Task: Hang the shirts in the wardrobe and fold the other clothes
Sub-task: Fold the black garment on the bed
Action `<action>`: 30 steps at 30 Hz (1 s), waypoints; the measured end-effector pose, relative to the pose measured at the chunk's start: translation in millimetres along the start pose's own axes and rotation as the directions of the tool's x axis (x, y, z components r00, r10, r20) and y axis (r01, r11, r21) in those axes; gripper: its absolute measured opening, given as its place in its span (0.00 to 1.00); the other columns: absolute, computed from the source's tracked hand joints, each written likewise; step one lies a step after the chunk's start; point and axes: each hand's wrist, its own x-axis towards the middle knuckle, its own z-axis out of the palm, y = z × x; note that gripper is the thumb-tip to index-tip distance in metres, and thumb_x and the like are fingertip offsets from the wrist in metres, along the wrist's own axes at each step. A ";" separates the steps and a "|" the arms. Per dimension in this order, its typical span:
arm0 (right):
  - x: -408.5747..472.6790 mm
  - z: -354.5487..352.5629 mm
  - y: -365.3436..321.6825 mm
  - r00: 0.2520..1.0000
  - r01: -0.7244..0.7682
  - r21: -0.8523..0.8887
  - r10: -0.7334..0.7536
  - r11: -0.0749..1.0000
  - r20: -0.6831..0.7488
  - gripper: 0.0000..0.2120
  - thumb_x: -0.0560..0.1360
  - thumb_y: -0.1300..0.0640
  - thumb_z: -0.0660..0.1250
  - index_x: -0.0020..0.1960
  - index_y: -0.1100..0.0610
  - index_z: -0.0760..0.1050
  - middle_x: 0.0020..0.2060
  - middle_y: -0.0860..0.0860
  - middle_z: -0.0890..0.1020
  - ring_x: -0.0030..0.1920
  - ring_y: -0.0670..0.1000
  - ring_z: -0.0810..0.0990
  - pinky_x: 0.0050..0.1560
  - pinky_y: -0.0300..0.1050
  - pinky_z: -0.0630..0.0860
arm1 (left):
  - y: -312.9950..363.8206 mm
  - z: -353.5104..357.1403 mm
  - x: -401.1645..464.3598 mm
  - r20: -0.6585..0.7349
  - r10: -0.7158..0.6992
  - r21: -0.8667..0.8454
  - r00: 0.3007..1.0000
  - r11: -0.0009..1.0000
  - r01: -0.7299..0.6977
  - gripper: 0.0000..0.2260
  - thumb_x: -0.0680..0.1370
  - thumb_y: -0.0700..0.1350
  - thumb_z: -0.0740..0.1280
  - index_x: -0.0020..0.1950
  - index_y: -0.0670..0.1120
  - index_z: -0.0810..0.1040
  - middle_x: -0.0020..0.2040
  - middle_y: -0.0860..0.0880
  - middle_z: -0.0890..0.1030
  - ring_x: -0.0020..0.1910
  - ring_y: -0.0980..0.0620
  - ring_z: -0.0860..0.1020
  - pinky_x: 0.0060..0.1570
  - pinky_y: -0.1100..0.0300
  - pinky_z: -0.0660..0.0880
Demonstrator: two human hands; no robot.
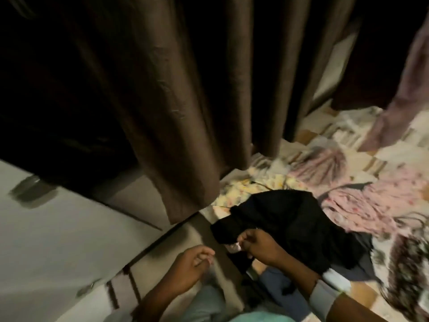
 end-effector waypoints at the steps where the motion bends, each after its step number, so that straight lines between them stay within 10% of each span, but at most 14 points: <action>1: -1.0 -5.3 5.6 0.999 -0.015 0.034 0.017 0.999 -0.050 0.07 0.79 0.63 0.65 0.46 0.54 0.80 0.36 0.49 0.82 0.31 0.47 0.81 0.40 0.44 0.79 | 7.9 0.5 15.8 0.026 0.019 0.026 0.999 0.999 -0.020 0.11 0.81 0.42 0.69 0.53 0.59 0.84 0.46 0.58 0.86 0.45 0.60 0.83 0.51 0.62 0.79; 11: -15.7 -19.5 92.6 0.803 -0.328 0.366 0.462 0.871 -0.376 0.09 0.81 0.54 0.70 0.46 0.42 0.74 0.39 0.42 0.81 0.36 0.41 0.78 0.49 0.48 0.78 | 43.8 44.4 190.3 0.449 0.132 0.185 0.884 0.954 -0.237 0.15 0.81 0.43 0.70 0.59 0.63 0.73 0.61 0.49 0.81 0.52 0.56 0.82 0.50 0.65 0.78; 16: -9.2 -3.5 131.9 0.653 -0.489 0.484 0.673 0.725 -0.348 0.04 0.81 0.55 0.69 0.54 0.51 0.75 0.47 0.53 0.83 0.48 0.57 0.83 0.57 0.56 0.79 | 44.1 73.7 264.5 0.561 0.091 0.236 0.823 0.935 -0.264 0.16 0.81 0.43 0.71 0.59 0.63 0.73 0.61 0.48 0.80 0.56 0.50 0.82 0.57 0.52 0.80; 30: 85.0 -39.1 235.5 0.474 -0.345 0.651 0.724 0.676 -0.501 0.49 0.75 0.53 0.76 0.84 0.60 0.47 0.79 0.61 0.63 0.78 0.62 0.63 0.78 0.56 0.62 | 47.4 190.1 332.7 0.565 -0.009 0.315 0.825 0.927 -0.206 0.29 0.77 0.42 0.76 0.76 0.46 0.70 0.68 0.50 0.74 0.63 0.47 0.76 0.62 0.51 0.76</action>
